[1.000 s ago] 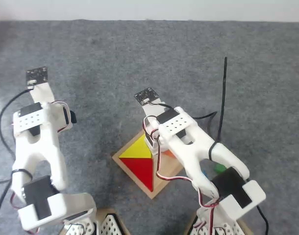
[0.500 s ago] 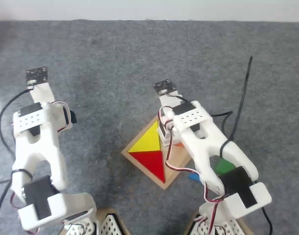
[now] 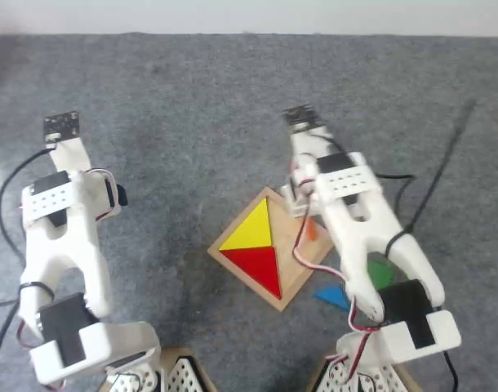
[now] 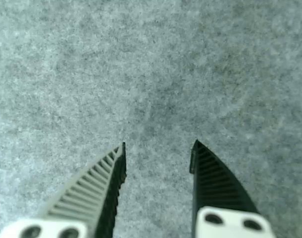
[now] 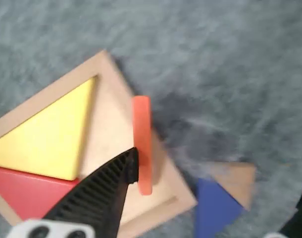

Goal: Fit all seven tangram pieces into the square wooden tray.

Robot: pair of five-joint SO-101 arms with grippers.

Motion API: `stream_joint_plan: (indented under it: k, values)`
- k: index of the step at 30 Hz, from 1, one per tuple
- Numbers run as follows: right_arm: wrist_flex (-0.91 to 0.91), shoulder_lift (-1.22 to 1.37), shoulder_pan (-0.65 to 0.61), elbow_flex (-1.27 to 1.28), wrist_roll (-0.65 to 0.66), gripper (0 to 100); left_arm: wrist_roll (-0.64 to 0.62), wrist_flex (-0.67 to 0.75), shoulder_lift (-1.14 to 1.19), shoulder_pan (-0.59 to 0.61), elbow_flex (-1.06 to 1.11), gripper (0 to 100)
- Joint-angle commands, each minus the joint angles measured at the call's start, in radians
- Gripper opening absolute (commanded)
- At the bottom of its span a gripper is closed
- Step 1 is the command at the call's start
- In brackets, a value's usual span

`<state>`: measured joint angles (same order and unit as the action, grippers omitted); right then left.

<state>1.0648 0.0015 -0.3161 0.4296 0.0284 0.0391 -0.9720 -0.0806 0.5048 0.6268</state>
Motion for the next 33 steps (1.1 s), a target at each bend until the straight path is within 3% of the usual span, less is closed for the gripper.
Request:
stream_joint_plan:
  k: [1, 18, 22, 26, 33]
  values:
    - [-0.004, -0.039, 0.056, -0.041, 0.029, 47.2, -0.014, 0.015, -0.015, 0.008, -0.007, 21]
    - [-0.019, -0.031, 0.056, -0.012, 0.029, 47.2, -0.014, 0.028, -0.015, 0.009, -0.007, 21]
    - [-0.067, -0.028, -0.021, -0.009, 0.032, 47.2, -0.012, 0.026, -0.015, 0.006, -0.007, 21]
    - [-0.096, 0.058, -0.056, -0.037, 0.12, 47.2, -0.012, 0.023, -0.015, 0.006, -0.005, 21]
    - [-0.088, 0.22, -0.002, -0.087, 0.203, 47.1, -0.012, 0.023, -0.015, 0.008, -0.005, 21]
